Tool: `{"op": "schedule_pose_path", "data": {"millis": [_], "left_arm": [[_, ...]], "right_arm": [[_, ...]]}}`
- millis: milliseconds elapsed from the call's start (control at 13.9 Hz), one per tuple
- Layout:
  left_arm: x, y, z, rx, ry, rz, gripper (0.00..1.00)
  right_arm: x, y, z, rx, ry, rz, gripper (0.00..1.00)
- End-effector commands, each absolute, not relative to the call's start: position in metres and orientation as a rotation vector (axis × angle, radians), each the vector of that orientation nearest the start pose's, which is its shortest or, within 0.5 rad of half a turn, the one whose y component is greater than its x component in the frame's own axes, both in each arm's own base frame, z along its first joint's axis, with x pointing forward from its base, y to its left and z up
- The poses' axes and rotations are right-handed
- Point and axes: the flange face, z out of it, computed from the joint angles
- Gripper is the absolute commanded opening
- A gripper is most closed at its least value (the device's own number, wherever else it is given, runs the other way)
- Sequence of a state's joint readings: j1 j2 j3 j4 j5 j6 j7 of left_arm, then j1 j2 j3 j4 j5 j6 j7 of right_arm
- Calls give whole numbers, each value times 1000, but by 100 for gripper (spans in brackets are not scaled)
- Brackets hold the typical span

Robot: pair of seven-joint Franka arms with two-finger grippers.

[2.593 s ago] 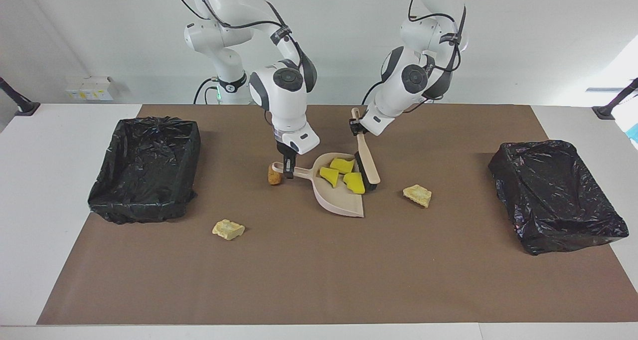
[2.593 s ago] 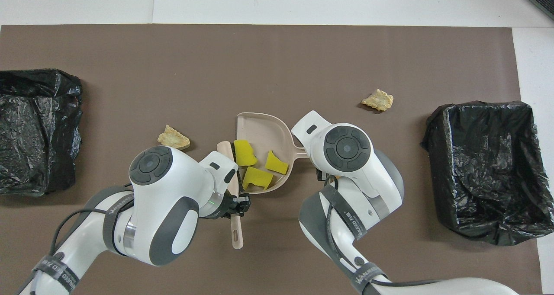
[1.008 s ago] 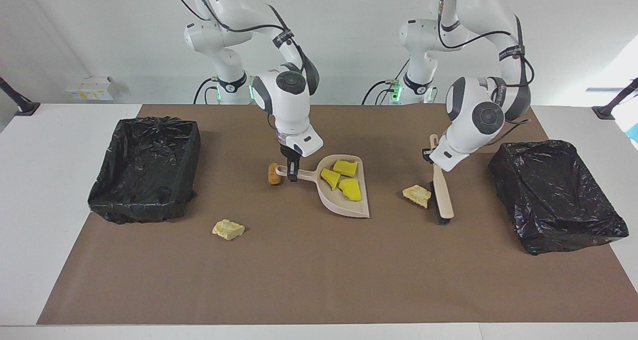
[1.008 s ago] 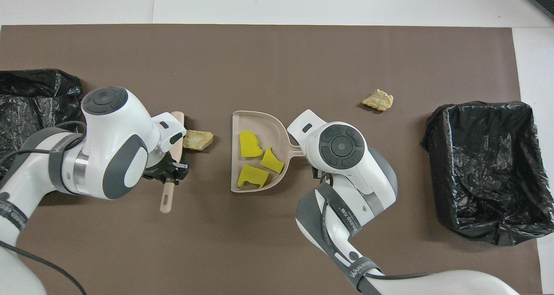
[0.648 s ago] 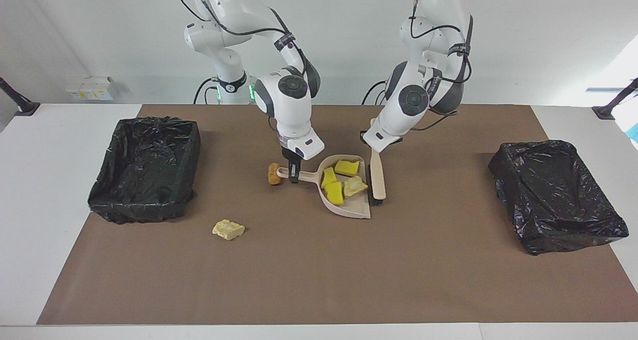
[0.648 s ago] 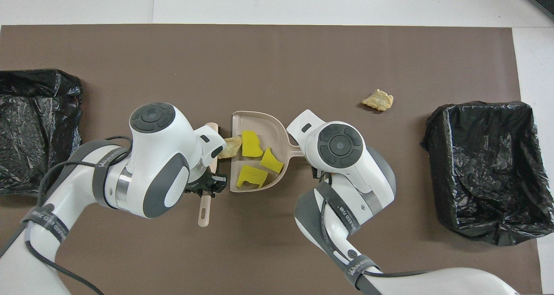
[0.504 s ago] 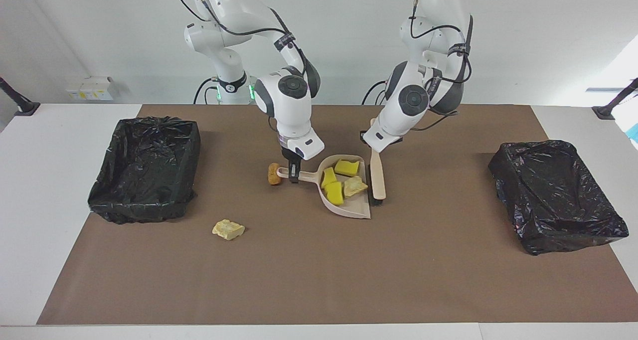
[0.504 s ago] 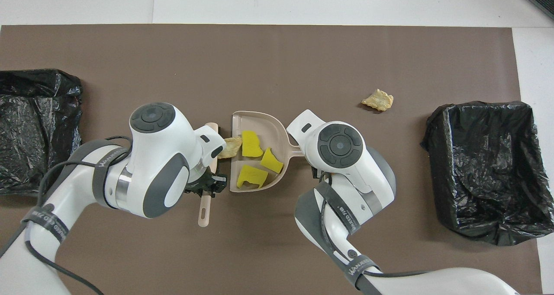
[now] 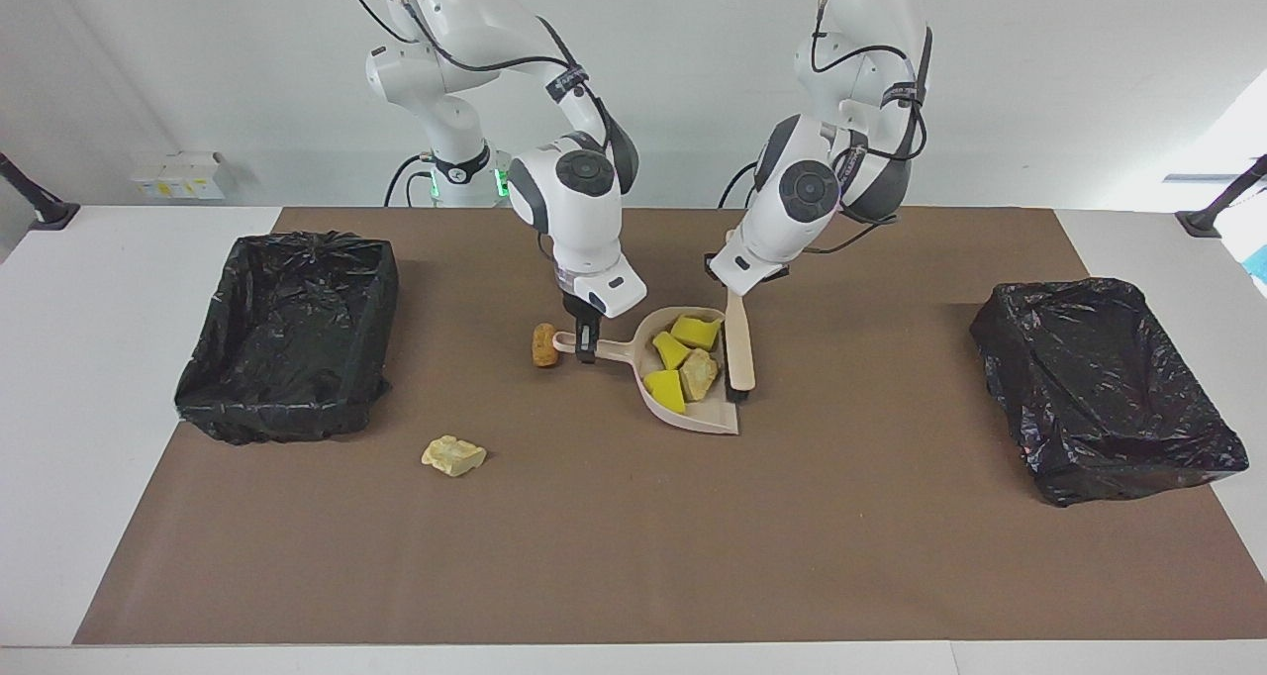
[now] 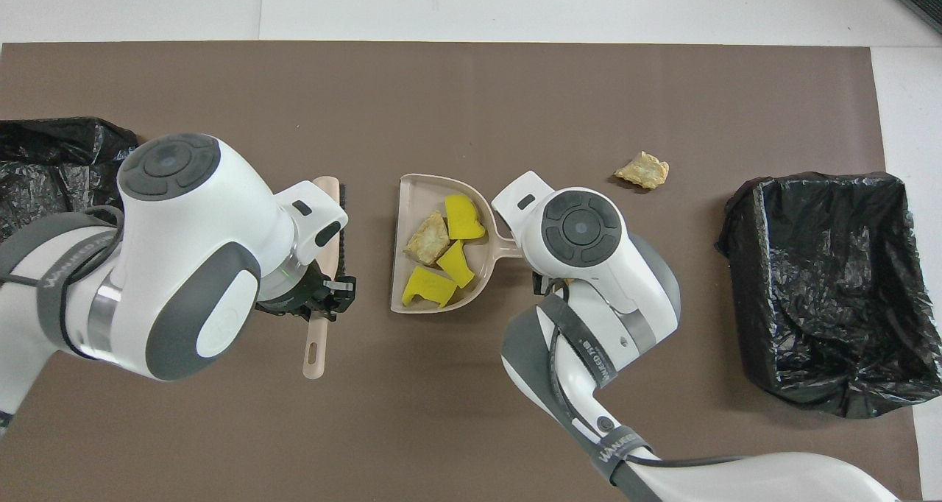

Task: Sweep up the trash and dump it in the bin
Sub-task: 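Carry the dustpan to the far bin and tip it with the right gripper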

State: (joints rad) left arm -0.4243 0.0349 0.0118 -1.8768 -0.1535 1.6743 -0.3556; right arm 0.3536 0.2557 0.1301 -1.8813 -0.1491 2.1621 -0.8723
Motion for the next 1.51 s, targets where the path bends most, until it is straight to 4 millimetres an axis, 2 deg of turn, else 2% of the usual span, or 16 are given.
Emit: {"op": "schedule_pose_path", "data": {"millis": [0, 144, 288, 432, 792, 936, 1080, 1224, 1369, 1441], "left_arm": [[503, -193, 507, -3166, 16, 348, 0], [508, -169, 523, -3181, 1, 299, 0], [511, -145, 533, -3175, 33, 277, 0], [515, -125, 531, -3179, 70, 290, 0], [520, -66, 527, -3197, 117, 309, 0], [519, -53, 523, -3200, 124, 318, 0], [516, -49, 510, -3181, 142, 344, 0], [514, -48, 510, -3172, 149, 343, 0], [511, -52, 498, -3168, 158, 362, 0], [510, -54, 495, -3167, 163, 360, 0]], "right_arm": [[563, 240, 422, -2517, -2062, 20, 0], [569, 208, 444, -2510, -2070, 38, 0], [583, 163, 464, -2498, -2090, 44, 0], [594, 110, 481, -2467, -2092, 4, 0], [603, -37, 482, -2340, -2143, -46, 0], [596, -94, 482, -2311, -2177, -41, 0], [584, -150, 484, -2270, -2232, -34, 0], [568, -203, 487, -2254, -2267, -7, 0], [547, -255, 496, -2270, -2277, 1, 0], [537, -273, 500, -2290, -2276, 46, 0]]}}
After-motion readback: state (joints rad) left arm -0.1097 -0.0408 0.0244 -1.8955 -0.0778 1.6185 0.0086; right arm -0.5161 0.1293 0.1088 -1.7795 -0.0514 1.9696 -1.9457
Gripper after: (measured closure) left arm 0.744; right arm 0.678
